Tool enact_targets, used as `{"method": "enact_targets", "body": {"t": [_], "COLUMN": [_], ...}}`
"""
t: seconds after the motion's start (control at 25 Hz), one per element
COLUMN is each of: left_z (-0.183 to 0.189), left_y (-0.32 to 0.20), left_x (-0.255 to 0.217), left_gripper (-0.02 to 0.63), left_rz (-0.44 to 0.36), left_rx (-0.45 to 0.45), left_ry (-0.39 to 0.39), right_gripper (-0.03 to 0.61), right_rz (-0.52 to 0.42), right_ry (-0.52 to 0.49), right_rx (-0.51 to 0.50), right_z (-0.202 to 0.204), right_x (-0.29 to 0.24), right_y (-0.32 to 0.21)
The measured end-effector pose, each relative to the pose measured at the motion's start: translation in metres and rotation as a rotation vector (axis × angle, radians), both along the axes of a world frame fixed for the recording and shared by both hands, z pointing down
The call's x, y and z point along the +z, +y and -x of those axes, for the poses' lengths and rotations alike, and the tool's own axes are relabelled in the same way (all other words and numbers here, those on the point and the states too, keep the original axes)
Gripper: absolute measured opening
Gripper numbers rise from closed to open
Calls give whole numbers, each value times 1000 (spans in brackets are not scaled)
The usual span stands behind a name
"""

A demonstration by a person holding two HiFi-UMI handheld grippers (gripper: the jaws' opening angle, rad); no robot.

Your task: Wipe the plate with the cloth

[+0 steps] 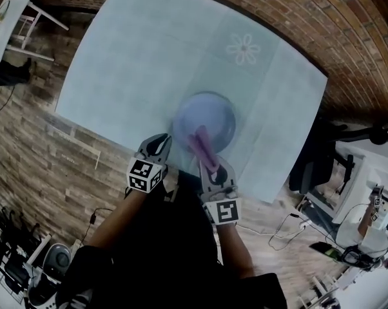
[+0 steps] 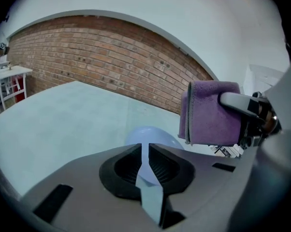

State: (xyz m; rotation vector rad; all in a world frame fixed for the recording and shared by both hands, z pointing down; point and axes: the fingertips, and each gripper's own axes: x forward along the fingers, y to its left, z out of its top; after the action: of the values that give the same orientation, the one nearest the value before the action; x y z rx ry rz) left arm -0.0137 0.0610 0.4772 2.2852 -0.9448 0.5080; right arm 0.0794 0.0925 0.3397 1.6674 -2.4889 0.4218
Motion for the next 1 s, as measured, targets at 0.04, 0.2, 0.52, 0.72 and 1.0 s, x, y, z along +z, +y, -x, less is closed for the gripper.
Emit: {"method": "enact_targets", "body": {"t": [0.04, 0.2, 0.52, 0.72, 1.0], "left_z": [-3, -13, -23, -35, -43], "left_y": [-2, -11, -9, -15, -26], "left_x": [8, 38, 87, 104, 116], "left_gripper": [37, 40, 167, 167, 161], "left_rz": [19, 108, 233, 256, 251], "left_rx": [-11, -37, -59, -49, -61], "left_ry": [-2, -1, -19, -32, -45], "right_gripper": [64, 64, 64, 64, 64], "right_rz": [6, 26, 75, 100, 120], "right_ry": [-11, -23, -30, -31, -26], "right_rx": [2, -1, 5, -4, 3], "right_z": [-2, -10, -25, -28, -35], "right_x": [4, 20, 52, 68, 77], "right_y": [-5, -19, -33, -36, -39]}}
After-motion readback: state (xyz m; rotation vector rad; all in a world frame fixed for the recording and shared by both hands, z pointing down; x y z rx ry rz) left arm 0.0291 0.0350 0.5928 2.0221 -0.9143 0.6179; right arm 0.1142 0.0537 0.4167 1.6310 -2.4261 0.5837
